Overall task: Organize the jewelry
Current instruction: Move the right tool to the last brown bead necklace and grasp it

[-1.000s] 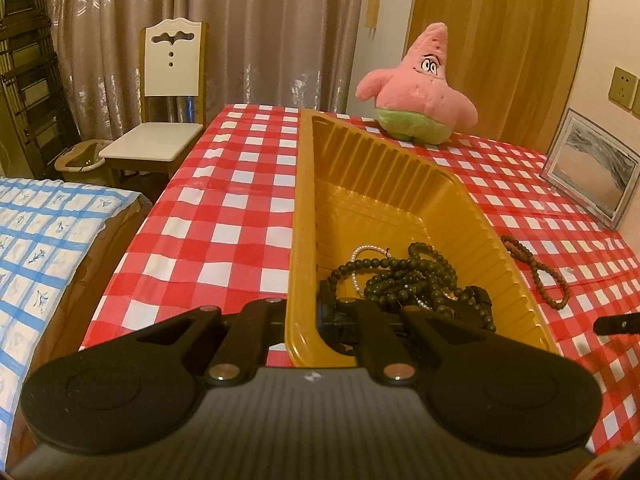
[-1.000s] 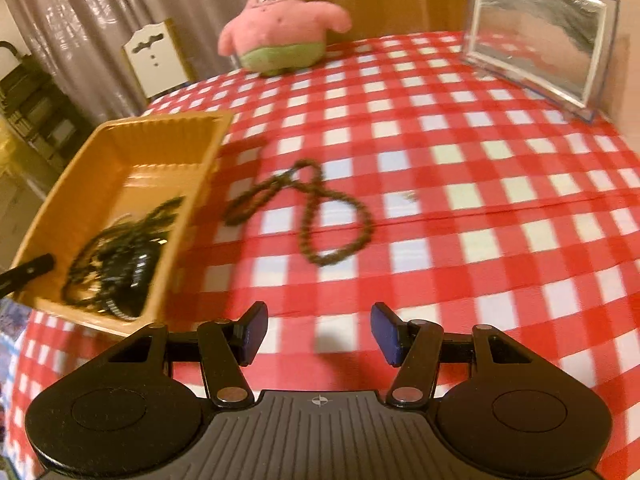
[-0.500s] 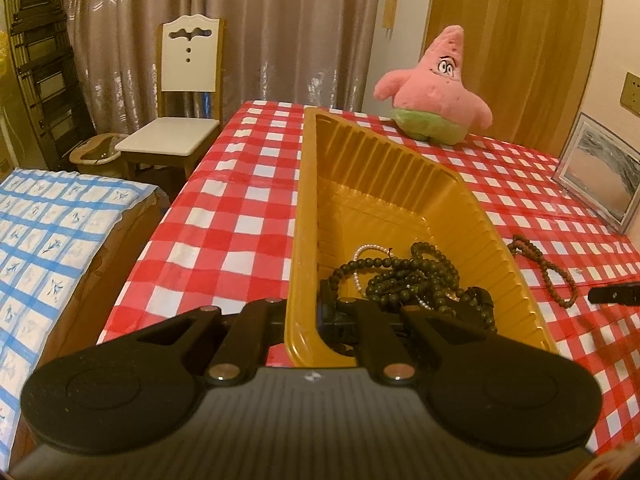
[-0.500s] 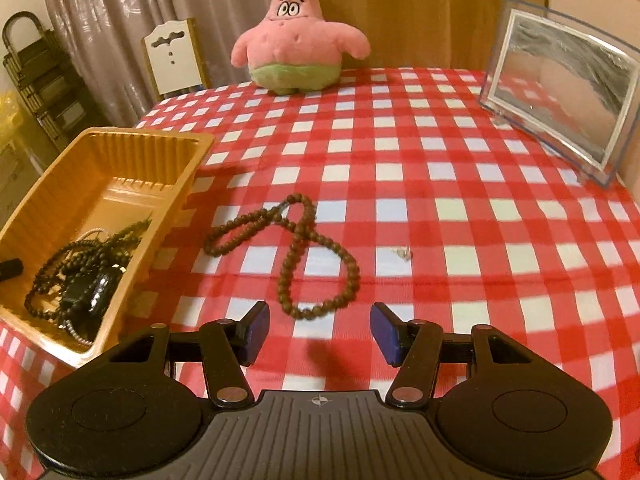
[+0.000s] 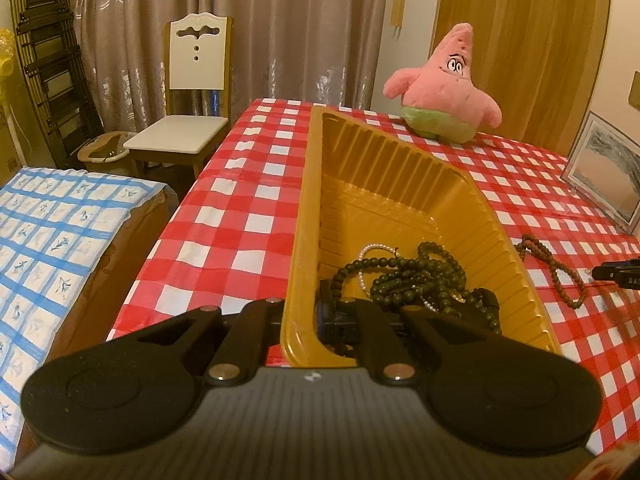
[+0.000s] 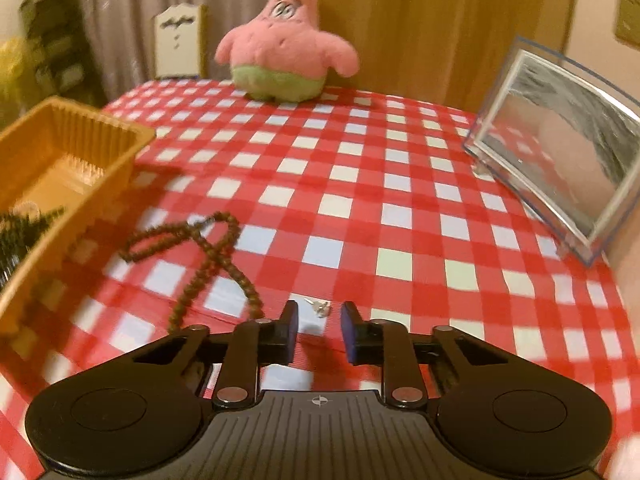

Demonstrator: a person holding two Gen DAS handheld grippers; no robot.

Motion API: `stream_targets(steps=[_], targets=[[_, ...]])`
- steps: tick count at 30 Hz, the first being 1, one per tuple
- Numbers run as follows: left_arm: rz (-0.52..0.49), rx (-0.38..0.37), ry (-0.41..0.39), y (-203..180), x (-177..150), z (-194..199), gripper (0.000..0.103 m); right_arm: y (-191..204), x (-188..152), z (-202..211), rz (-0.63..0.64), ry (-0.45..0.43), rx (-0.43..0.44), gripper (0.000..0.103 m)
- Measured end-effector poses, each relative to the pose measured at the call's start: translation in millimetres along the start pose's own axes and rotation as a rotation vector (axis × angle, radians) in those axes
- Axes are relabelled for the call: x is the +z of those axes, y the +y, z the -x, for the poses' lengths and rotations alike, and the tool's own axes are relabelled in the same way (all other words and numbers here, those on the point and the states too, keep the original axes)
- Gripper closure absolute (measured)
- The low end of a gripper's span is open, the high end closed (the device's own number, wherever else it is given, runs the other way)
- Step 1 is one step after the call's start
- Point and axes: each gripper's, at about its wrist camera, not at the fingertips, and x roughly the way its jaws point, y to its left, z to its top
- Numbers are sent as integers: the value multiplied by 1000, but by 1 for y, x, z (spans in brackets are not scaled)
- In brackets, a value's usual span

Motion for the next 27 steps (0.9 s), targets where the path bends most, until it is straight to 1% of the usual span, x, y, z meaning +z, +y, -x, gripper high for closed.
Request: stream_targets(steps=[7,11,12,13,14,20,27], targets=[[-3,5,5,1,0,-1,98,1,-4,-16,166,15,31,84],[-3,7,6,1,1,-2,98,-2,-3,-20,207,6,61,85],[-4,7,6,1,1,-2,98,-2,-3,-21,213,6,71,87],[-4,7,6,1,1,-2,98,-3,-2,-22,216,9,83,93],[-3,7,6,1,1,-2,98,-3,-2,-22,216,15,98,95],[-4,7,6,1,1,-2,98,-1,-1,-22,191,16,84,95],[-4,6,6,1,0,-2,98,2,-1,-19,195,17,66,95]])
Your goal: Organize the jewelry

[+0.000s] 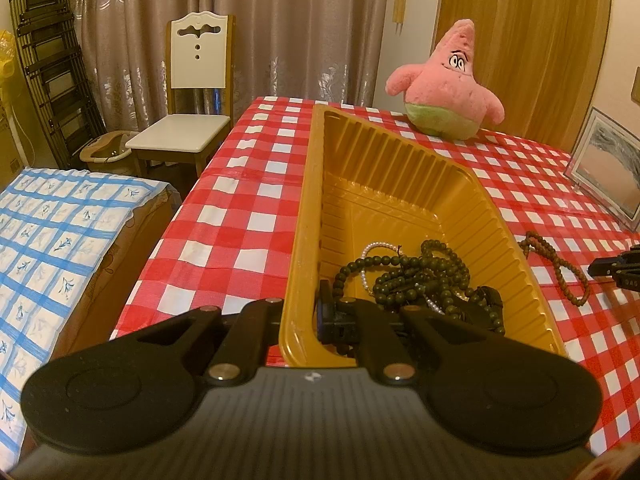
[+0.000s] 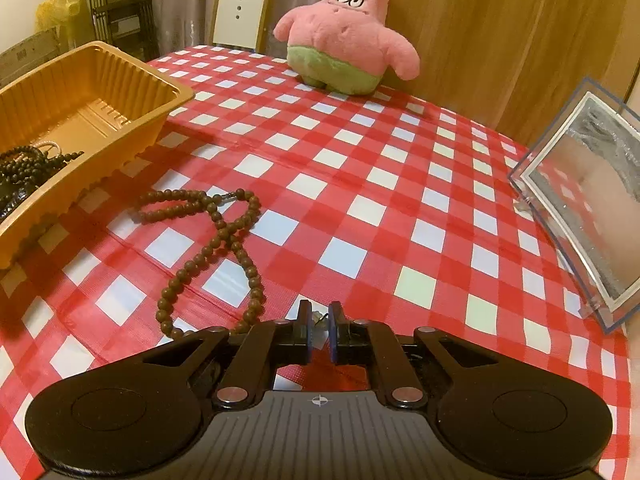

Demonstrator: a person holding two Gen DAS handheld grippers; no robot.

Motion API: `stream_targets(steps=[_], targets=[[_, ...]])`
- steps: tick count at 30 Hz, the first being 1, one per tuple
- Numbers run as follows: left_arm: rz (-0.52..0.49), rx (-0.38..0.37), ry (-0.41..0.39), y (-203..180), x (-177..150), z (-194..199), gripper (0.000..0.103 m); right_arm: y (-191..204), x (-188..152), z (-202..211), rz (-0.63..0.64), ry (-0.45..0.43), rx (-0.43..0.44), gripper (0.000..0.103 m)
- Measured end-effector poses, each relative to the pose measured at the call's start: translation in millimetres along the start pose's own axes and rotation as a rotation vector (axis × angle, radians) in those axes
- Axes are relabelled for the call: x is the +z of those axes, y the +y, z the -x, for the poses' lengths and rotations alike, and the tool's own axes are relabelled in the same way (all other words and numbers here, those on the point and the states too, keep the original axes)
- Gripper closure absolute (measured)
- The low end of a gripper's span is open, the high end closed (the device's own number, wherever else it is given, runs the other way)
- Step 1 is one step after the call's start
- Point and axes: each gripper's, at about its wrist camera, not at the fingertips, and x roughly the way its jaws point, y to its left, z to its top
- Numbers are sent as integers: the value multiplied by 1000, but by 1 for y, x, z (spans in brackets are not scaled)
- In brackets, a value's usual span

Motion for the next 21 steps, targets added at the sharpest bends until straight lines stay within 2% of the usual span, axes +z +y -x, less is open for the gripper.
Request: stream_targets(steps=[13,17,21], targets=[[-5,-2,-3,0,0,1,98,7,15,36,-59,-85,30,95],[-5,-3,-3,0,0,1,99,13,27,55,-94,-139,70,95],[-8,-7,-6,-1,2,1,99,29,42,73,-117,-193,146,95]])
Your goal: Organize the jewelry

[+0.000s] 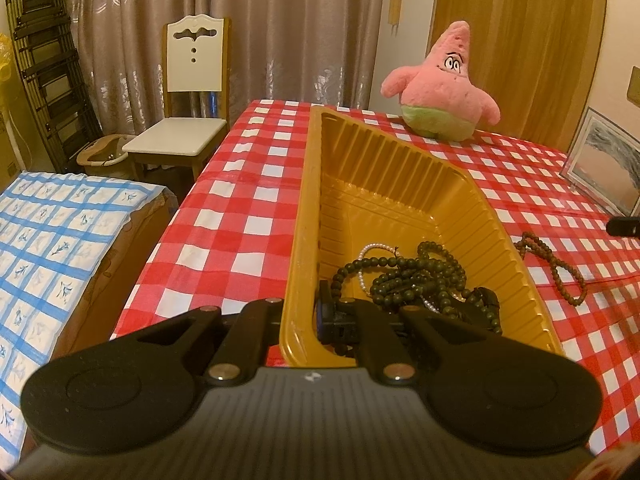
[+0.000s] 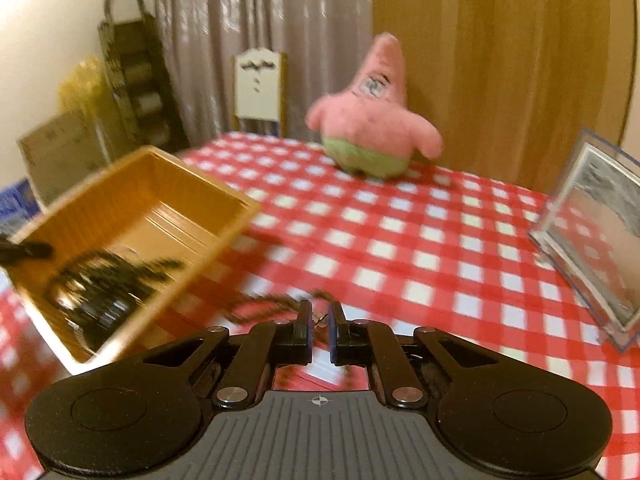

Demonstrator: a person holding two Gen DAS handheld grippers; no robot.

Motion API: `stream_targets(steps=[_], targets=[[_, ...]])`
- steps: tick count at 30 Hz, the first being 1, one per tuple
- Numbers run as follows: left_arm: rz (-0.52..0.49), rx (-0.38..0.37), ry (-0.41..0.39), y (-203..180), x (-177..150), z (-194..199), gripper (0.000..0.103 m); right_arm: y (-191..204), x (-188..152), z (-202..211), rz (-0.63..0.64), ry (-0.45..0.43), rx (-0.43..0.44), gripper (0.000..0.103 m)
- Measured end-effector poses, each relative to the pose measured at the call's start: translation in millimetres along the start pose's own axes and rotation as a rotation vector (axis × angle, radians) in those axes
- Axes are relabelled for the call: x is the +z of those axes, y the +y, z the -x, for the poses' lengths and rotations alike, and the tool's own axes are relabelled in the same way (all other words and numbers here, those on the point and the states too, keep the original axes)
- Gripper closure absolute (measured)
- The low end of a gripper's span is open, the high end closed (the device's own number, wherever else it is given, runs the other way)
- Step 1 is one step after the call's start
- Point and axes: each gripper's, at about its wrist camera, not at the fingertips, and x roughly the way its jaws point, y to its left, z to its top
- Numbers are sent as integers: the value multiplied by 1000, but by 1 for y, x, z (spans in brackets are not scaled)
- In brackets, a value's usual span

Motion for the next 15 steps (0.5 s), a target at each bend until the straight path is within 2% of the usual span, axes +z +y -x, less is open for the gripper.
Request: stream_targets(steps=[7,15], targets=[[-4,-2,-2,-1,1,1,99,41,21,1,-53,-42,153,95],[-11,-6,-4,-2,1,0,99,90,33,-29,-123,-6,279,95]])
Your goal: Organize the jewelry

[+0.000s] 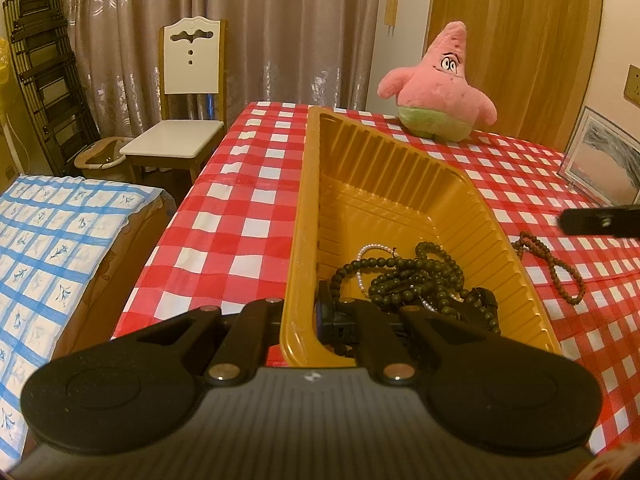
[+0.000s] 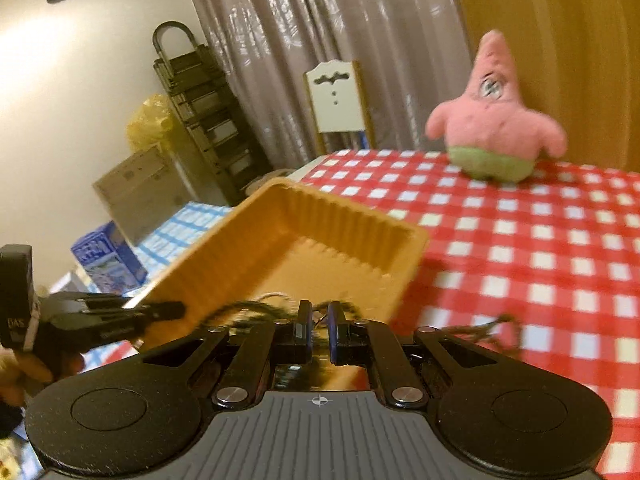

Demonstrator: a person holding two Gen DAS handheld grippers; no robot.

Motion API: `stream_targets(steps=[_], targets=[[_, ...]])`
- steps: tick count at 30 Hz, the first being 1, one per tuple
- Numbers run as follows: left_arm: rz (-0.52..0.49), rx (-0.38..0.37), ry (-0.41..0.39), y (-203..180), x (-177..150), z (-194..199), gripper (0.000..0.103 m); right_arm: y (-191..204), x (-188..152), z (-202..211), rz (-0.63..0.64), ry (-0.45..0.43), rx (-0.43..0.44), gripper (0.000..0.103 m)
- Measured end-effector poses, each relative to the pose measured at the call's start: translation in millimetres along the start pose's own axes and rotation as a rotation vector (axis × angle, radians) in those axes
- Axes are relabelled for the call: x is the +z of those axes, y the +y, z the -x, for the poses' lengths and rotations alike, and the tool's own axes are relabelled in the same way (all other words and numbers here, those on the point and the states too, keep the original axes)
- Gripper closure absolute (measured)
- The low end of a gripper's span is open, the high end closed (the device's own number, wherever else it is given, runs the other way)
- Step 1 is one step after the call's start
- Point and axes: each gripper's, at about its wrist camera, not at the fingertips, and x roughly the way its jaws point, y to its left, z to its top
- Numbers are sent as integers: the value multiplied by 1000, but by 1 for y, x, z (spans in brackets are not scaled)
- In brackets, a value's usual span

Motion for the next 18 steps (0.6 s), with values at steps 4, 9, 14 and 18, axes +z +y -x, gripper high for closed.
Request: stream_targets(steps=[4,9,14,18], targets=[[-2,-4,-2,1,0,-1,99,14,-1,-28,-49,40,32,95],[-3,-10,-8,3,1,-1,99,27,-5,-60,-109,90,37,95],[-2,-17,-11,5,2,-2,99,38,-5,-73,-160,71,32,95],[-4,-23,-11,5,1,-3,99,46,1,-74,-182,37,37,91]])
